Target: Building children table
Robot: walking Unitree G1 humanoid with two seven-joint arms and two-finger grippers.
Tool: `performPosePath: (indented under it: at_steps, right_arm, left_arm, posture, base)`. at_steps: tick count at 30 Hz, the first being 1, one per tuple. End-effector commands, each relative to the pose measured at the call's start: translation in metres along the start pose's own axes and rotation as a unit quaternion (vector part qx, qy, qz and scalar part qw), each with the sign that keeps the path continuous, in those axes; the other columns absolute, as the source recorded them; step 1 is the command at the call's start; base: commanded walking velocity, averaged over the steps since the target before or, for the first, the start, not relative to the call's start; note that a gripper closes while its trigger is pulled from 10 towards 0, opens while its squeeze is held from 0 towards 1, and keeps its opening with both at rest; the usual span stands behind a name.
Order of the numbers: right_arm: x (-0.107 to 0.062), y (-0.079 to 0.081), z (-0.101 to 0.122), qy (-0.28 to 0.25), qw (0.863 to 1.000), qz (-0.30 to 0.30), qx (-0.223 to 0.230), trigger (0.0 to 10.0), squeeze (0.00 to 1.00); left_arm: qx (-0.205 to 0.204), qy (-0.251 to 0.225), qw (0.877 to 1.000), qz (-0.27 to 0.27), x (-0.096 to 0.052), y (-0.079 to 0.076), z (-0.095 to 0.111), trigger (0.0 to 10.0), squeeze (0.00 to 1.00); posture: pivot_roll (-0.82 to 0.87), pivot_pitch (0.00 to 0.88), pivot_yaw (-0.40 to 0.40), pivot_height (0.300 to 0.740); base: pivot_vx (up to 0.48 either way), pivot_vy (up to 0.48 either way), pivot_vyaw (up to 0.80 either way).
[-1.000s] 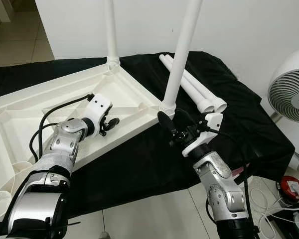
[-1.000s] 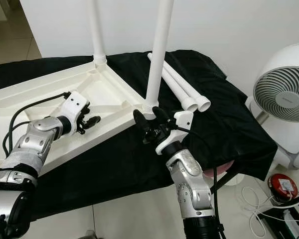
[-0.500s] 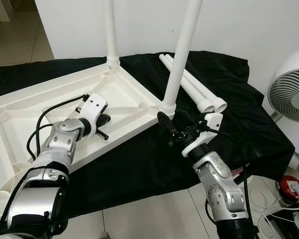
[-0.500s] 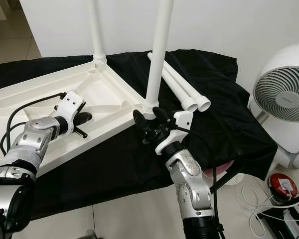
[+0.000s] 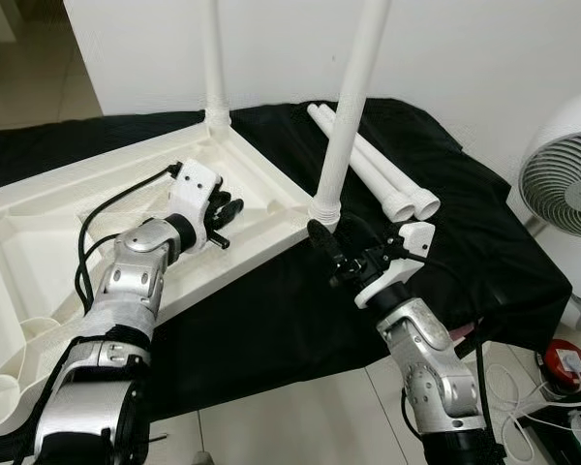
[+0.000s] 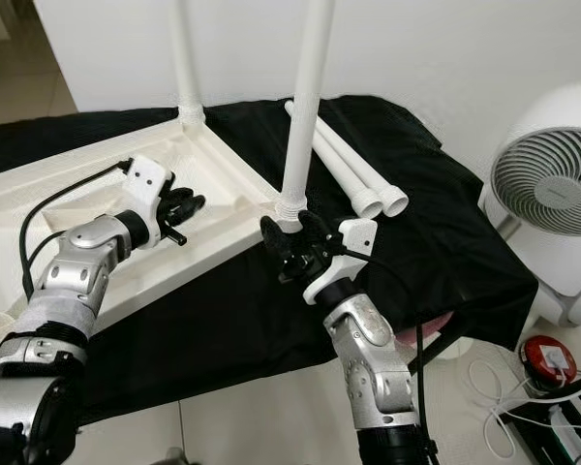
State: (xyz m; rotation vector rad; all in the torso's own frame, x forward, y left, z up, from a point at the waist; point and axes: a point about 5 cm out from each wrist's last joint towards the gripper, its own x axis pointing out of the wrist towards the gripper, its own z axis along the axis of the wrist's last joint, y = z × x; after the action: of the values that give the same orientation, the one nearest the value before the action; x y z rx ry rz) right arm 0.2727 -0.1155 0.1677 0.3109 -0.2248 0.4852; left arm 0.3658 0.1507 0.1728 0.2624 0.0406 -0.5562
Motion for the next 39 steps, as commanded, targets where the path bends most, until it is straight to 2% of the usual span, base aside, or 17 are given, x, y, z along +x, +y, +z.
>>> performPosePath:
  at_steps: [1, 2, 3, 4, 5, 6, 8, 12, 13, 16, 20, 25, 28, 31, 37, 39]
  right_arm:
    - [-0.005, -0.008, -0.001, 0.002, 0.999, -0.031, -0.017, 10.0, 0.0]
    - [-0.007, -0.011, -0.002, 0.004, 0.999, -0.043, -0.024, 10.0, 0.0]
    - [-0.009, -0.015, -0.004, 0.009, 0.998, -0.061, -0.034, 10.0, 0.0]
    - [-0.011, -0.018, -0.006, 0.012, 0.997, -0.072, -0.04, 10.0, 0.0]
    - [-0.011, -0.018, -0.006, 0.012, 0.997, -0.072, -0.04, 10.0, 0.0]
    - [-0.012, -0.02, -0.008, 0.017, 0.995, -0.084, -0.05, 10.0, 0.0]
    - [-0.015, -0.022, -0.012, 0.028, 0.993, -0.099, -0.053, 10.0, 0.0]
    - [-0.016, -0.021, -0.013, 0.029, 0.993, -0.099, -0.05, 10.0, 0.0]
    - [-0.017, -0.02, -0.014, 0.03, 0.993, -0.099, -0.048, 10.0, 0.0]
    - [-0.02, -0.019, -0.015, 0.032, 0.993, -0.101, -0.049, 10.0, 0.0]
    - [-0.021, -0.019, -0.015, 0.032, 0.993, -0.103, -0.051, 10.0, 0.0]
    - [-0.023, -0.021, -0.016, 0.033, 0.992, -0.111, -0.053, 10.0, 0.0]
    - [-0.023, -0.02, -0.016, 0.033, 0.992, -0.111, -0.053, 10.0, 0.0]
    - [-0.023, -0.018, -0.016, 0.033, 0.992, -0.109, -0.052, 10.0, 0.0]
    - [-0.023, -0.018, -0.017, 0.033, 0.992, -0.109, -0.05, 10.0, 0.0]
    - [-0.023, -0.017, -0.017, 0.034, 0.992, -0.11, -0.05, 10.0, 0.0]
  left_arm:
    - [0.023, 0.009, 1.0, -0.009, -0.003, -0.001, -0.001, 10.0, 1.0]
    - [0.03, 0.011, 0.999, -0.014, -0.004, -0.001, -0.002, 10.0, 1.0]
    - [0.042, 0.019, 0.999, -0.017, -0.005, -0.001, -0.004, 10.0, 0.66]
    - [0.05, 0.025, 0.998, -0.019, -0.006, -0.001, -0.006, 10.0, 0.24]
    - [0.05, 0.025, 0.998, -0.019, -0.006, -0.001, -0.006, 10.0, 0.24]
    - [0.055, 0.032, 0.998, -0.019, -0.007, -0.001, -0.008, 10.0, 0.0]
    - [0.075, 0.079, 0.994, -0.007, -0.009, 0.005, -0.018, 10.0, 0.0]
    - [0.093, 0.103, 0.99, 0.002, -0.01, 0.007, -0.023, 10.0, 0.0]
    - [0.1, 0.124, 0.987, 0.009, -0.012, 0.01, -0.027, 10.0, 0.0]
    - [0.095, 0.155, 0.983, 0.013, -0.016, 0.013, -0.034, 10.0, 0.0]
    - [0.093, 0.158, 0.983, 0.008, -0.017, 0.012, -0.034, 10.0, 0.0]
    - [0.081, 0.194, 0.978, 0.004, -0.024, 0.014, -0.046, 10.0, 0.0]
    - [0.08, 0.199, 0.977, 0.006, -0.025, 0.014, -0.048, 10.0, 0.0]
    - [0.077, 0.222, 0.972, 0.021, -0.027, 0.016, -0.055, 10.0, 0.0]
    - [0.069, 0.233, 0.97, 0.024, -0.028, 0.016, -0.058, 10.0, 0.0]
    - [0.06, 0.242, 0.968, 0.041, -0.029, 0.018, -0.061, 10.0, 0.0]
  posture:
    - [-0.04, 0.028, -0.023, 0.74]
    - [-0.04, 0.028, -0.023, 0.74]
    - [-0.04, 0.03, -0.022, 0.74]
    - [-0.04, 0.03, -0.022, 0.74]
    - [-0.04, 0.03, -0.022, 0.74]
    - [-0.04, 0.031, -0.02, 0.74]
    - [-0.04, 0.033, -0.014, 0.74]
    - [-0.04, 0.032, -0.013, 0.74]
    - [-0.04, 0.034, -0.008, 0.74]
    - [-0.04, 0.037, -0.003, 0.74]
    - [-0.04, 0.037, -0.003, 0.74]
    - [-0.04, 0.041, 0.005, 0.74]
    - [-0.04, 0.041, 0.005, 0.74]
    - [-0.04, 0.044, 0.004, 0.74]
    - [-0.04, 0.044, 0.006, 0.74]
    - [-0.04, 0.045, 0.008, 0.74]
  base:
    - [0.0, 0.0, 0.0]
    - [0.0, 0.0, 0.0]
    - [0.0, 0.0, 0.0]
    - [0.0, 0.0, 0.0]
    - [0.0, 0.0, 0.0]
    - [0.0, 0.0, 0.0]
    - [0.0, 0.0, 0.0]
    - [0.0, 0.0, 0.0]
    - [0.0, 0.0, 0.0]
    - [0.0, 0.0, 0.0]
    - [0.0, 0.0, 0.0]
    - [0.0, 0.0, 0.0]
    - [0.0, 0.0, 0.0]
    - [0.0, 0.0, 0.0]
    - [0.0, 0.0, 0.0]
    - [0.0, 0.0, 0.0]
